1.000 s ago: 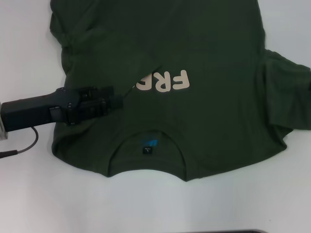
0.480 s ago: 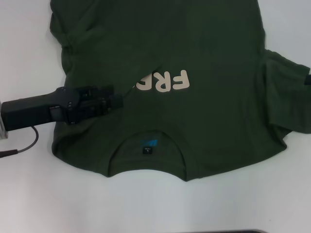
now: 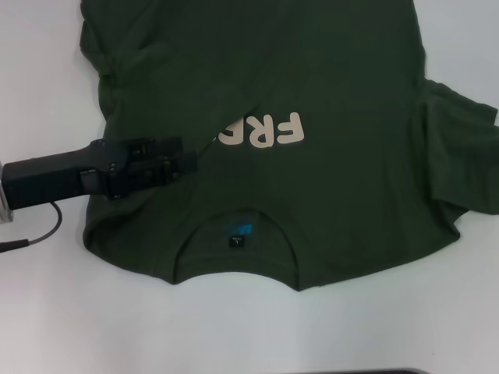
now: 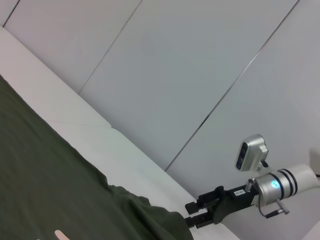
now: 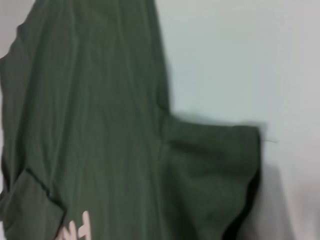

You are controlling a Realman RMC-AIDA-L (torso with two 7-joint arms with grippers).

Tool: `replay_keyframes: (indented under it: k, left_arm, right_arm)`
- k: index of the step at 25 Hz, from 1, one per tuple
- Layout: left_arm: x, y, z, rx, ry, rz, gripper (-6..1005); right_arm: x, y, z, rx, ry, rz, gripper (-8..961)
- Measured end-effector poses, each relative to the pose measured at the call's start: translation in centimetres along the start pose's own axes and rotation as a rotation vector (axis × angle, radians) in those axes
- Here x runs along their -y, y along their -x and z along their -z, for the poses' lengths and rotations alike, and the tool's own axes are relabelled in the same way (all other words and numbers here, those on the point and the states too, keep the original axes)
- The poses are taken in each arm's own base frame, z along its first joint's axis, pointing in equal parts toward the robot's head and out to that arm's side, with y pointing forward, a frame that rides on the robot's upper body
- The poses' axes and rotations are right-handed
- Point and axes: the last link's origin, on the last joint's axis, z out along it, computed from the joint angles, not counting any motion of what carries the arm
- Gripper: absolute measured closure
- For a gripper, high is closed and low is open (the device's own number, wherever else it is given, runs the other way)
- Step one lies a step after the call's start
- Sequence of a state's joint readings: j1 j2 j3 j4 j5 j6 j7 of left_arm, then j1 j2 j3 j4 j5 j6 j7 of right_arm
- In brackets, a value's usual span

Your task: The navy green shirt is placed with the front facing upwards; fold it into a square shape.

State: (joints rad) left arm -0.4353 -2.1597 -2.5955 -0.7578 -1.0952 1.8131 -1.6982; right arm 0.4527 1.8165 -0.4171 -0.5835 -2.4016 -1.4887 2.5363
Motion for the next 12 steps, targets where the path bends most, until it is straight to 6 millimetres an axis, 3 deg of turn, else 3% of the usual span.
replay_keyframes:
  k: [12]
  left_arm:
    - [0.0, 0.1, 0.0, 0.0, -0.001, 0.002, 417]
  right_arm:
    - [0.1, -0.1, -1.6, 0.037, -0.002, -0.027, 363]
